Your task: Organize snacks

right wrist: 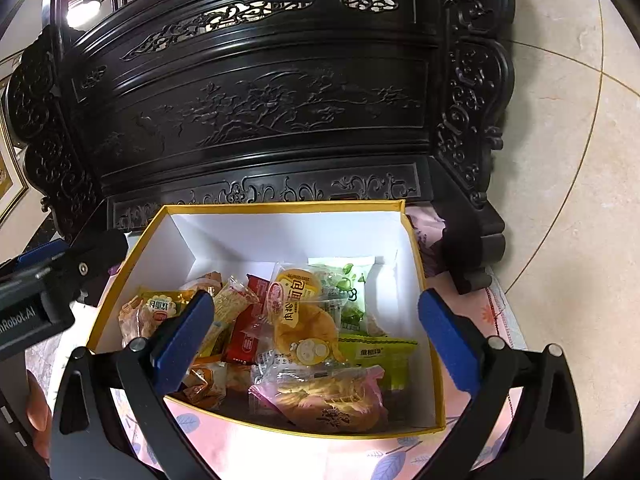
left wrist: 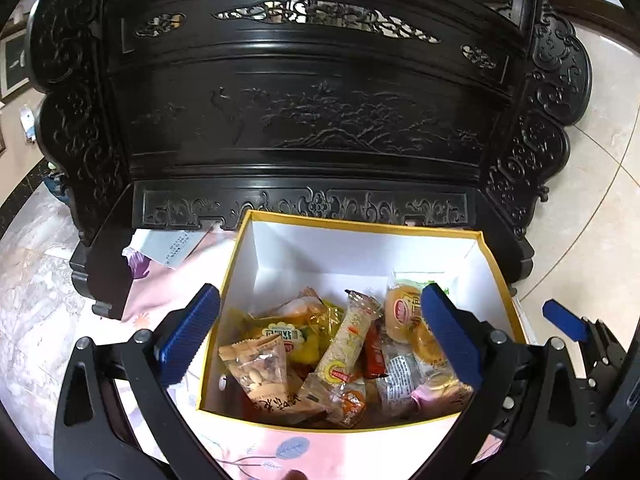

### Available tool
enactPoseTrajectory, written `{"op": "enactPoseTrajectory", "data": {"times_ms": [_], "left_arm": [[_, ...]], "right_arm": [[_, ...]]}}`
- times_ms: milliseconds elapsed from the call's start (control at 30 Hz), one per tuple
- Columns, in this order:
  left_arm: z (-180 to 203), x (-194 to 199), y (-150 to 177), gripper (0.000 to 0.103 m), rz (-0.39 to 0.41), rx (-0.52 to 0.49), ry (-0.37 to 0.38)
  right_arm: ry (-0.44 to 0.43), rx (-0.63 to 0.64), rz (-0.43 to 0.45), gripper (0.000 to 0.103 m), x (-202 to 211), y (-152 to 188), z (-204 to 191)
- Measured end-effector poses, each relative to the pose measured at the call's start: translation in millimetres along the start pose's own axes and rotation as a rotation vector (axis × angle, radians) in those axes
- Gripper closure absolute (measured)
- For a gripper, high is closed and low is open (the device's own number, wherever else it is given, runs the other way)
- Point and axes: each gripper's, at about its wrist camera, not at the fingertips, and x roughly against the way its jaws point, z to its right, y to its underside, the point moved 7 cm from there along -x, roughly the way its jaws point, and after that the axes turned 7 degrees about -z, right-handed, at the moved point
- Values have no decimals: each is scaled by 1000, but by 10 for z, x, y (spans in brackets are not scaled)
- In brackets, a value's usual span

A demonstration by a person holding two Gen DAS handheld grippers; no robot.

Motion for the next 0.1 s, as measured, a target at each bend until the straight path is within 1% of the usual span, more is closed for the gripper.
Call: {"op": "enactPoseTrajectory", "data": {"times_ms": [100], "left_arm": [[-5,10,-7,2,-1,8,7]], "right_arm": [[-3,-2,-6,1,-11,9,-2]]}}
